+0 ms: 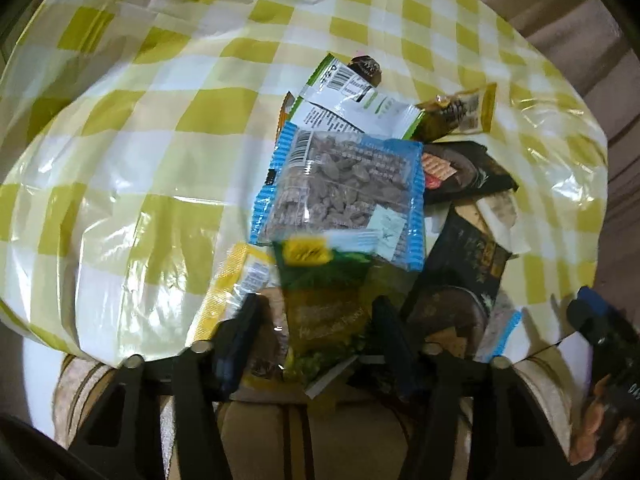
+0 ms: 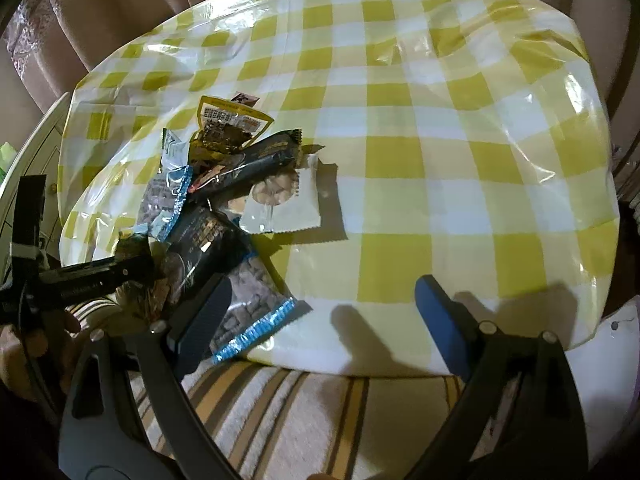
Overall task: Organize snacks
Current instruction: 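Grasp the green pea packet with the left tool while the right tool grasps the blue seed bag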
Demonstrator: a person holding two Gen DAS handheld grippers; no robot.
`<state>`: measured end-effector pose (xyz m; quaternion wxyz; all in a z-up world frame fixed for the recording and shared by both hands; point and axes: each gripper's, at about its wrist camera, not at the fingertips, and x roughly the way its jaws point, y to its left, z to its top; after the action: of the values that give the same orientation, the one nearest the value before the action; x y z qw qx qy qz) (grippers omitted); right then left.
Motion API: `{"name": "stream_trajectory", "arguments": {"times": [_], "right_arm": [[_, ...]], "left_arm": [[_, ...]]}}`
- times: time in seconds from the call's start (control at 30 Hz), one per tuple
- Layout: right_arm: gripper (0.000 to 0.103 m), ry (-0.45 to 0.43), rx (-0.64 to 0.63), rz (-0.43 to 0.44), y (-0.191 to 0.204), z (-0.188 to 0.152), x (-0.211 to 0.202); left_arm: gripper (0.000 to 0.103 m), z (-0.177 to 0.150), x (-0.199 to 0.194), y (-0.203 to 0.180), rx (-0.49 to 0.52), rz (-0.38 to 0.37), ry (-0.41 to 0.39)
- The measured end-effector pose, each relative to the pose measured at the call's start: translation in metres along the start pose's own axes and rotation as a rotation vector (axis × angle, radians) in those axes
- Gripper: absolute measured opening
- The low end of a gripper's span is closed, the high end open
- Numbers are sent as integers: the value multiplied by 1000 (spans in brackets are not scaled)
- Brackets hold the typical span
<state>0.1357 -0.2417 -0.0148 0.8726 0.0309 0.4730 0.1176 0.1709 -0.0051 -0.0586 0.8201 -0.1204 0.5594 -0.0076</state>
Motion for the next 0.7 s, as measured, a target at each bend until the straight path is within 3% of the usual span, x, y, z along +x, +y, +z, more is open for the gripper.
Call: {"name": "stream_trajectory", "arguments": {"times": [0.47, 0.7], "right_arm": [[94, 23, -35, 10, 14, -1, 7], [94, 70, -140, -3, 35, -6, 16]], "left_arm": [[41, -16, -21, 25, -75, -117, -76], [41, -29, -44, 41, -125, -170, -148]]}}
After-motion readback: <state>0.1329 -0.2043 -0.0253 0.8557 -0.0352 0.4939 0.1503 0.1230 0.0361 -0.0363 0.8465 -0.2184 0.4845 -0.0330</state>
